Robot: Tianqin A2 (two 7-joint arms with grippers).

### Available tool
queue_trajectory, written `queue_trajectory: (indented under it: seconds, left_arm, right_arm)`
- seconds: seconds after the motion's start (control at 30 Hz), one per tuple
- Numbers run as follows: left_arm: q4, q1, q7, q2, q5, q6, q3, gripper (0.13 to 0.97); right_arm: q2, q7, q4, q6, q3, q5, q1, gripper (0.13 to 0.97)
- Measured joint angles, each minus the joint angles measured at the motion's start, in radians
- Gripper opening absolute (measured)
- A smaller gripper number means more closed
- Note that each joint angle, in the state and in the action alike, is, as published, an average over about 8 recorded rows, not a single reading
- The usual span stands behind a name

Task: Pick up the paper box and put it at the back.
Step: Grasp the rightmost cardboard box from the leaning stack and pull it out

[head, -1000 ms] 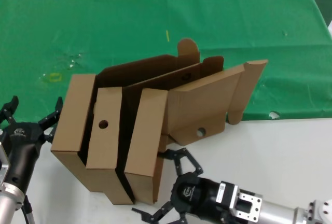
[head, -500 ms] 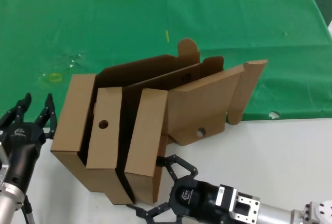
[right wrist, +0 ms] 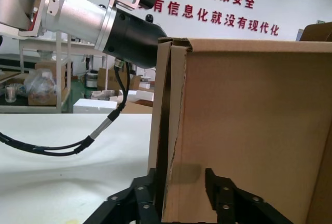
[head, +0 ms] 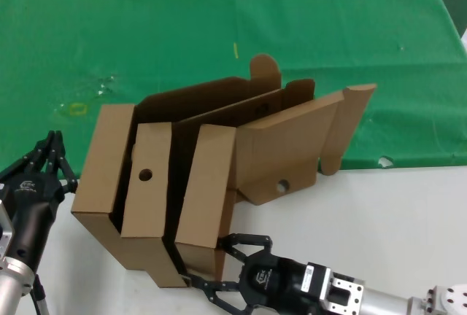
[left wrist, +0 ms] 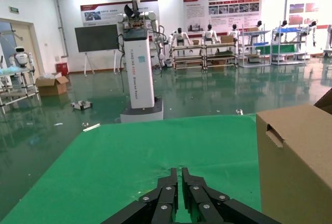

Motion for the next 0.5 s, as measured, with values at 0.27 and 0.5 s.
queue_trajectory:
  seconds: [0.27,0.5]
  left_arm:
    - [0.000,0.000,0.000,0.000,0.000,0.000,0.000,0.159]
    - [0.000,0.000,0.000,0.000,0.000,0.000,0.000,0.143]
  right_arm:
    - [-0.016,0.001,-0.008,0.012,-0.007,-0.013,0.011,0.354]
    - [-0.003,0.012,0.029,0.017,-0.001,-0.013,-0.008,0.246]
